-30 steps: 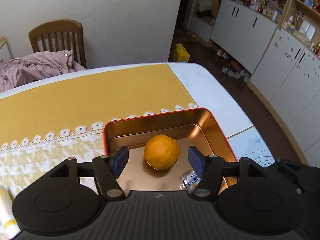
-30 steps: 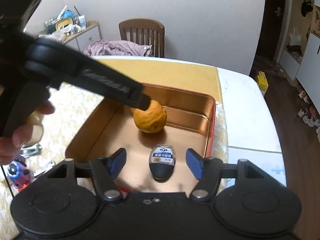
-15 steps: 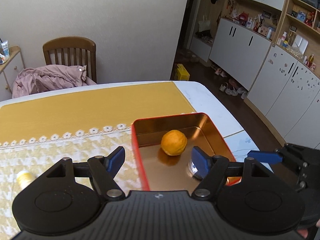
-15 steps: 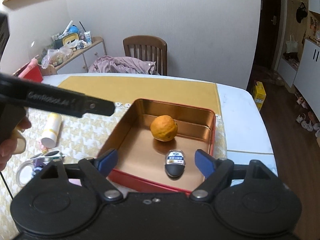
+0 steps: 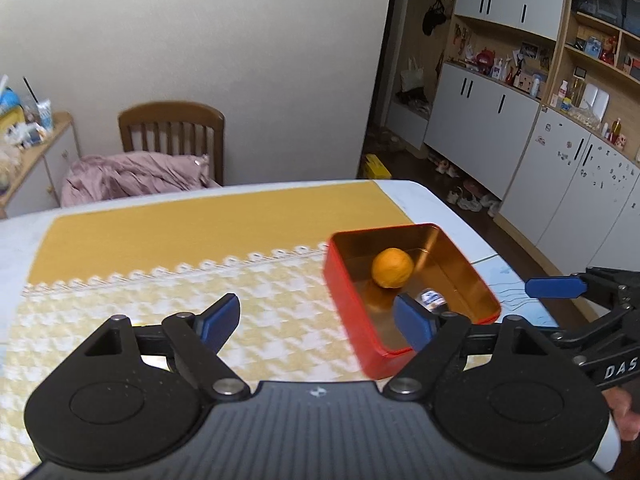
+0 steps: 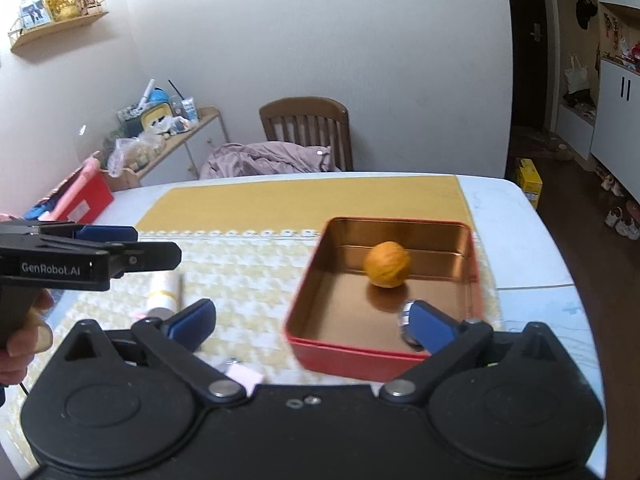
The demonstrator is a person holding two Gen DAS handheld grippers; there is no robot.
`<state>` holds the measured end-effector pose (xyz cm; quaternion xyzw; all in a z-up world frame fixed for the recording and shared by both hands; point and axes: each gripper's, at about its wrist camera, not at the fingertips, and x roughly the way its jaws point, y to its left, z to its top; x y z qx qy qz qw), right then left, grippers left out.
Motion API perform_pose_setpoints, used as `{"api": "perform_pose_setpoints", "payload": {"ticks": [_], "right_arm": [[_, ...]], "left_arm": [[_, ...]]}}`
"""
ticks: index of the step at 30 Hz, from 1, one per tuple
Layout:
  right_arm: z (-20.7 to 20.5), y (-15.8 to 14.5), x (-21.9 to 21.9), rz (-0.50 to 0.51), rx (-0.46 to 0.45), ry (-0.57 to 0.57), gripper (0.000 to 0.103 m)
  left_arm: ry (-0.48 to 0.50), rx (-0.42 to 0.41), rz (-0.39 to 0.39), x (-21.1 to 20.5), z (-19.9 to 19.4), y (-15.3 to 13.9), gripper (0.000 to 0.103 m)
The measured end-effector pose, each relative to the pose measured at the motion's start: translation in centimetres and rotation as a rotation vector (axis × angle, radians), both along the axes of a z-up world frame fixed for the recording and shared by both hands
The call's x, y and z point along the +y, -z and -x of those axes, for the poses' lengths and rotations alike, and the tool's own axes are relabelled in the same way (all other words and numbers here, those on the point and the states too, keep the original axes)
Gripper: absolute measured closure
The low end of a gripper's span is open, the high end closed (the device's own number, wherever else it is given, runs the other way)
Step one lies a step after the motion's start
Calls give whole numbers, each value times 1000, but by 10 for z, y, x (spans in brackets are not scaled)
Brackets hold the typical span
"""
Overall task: Organize rigid objects
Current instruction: 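Grasp the round tin lid with the left tool while the right tool grasps the red snack packet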
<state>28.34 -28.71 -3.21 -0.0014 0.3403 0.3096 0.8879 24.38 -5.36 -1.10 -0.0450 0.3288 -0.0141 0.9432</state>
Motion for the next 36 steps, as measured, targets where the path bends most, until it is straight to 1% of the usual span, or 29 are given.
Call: {"api": "perform_pose_setpoints", "payload": {"ticks": [2,7,9,11,14,18,23,26,29,32,36], "right_arm": [[7,-1,6,-8,-2,-5,0],[28,1,26,-2,-2,-16,0],[36,3,35,6,3,-19,0],[44,7,44,7,8,-44,0],[60,15,61,40,-7,-88,0],[77,33,81,80,-1,-118,0],[93,54,103,144,-16,-186,0],[96,67,114,197,-8,-205,3],[93,79,118,216,26,-195,7],[89,89,123,242,39,-190,10],[85,98,129,272,48,-193,15]], "left_arm": [[-9,-23,-16,9,10,-3,19],[-9,-50,-28,34,36,-3,18],[-10,-47,-44,43,45,0,15],[-20,-40,-50,53,55,6,15],[-33,-6,-42,67,67,21,15],[-50,29,-46,81,83,40,15],[-13,48,-46,92,100,64,15],[19,77,-34,93,107,80,15],[44,101,-27,91,113,95,15],[78,128,-14,88,114,108,15],[97,146,-53,83,114,123,15]]}}
